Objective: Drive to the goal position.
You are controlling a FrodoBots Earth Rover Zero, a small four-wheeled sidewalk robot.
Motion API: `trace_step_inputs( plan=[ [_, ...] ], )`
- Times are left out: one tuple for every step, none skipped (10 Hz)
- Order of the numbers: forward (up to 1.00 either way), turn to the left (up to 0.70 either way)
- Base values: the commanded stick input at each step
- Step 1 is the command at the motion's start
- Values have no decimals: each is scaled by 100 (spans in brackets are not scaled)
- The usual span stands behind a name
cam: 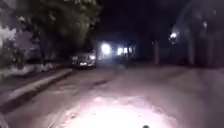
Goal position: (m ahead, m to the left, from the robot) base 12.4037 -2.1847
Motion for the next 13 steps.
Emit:
trace_step_inputs(
  plan=[
    [70,1],
    [70,1],
    [70,1],
    [70,1],
    [70,1],
    [70,0],
    [70,-25],
    [70,-34],
    [70,-13],
    [70,1],
    [70,1],
    [70,1],
    [70,1]
  ],
)
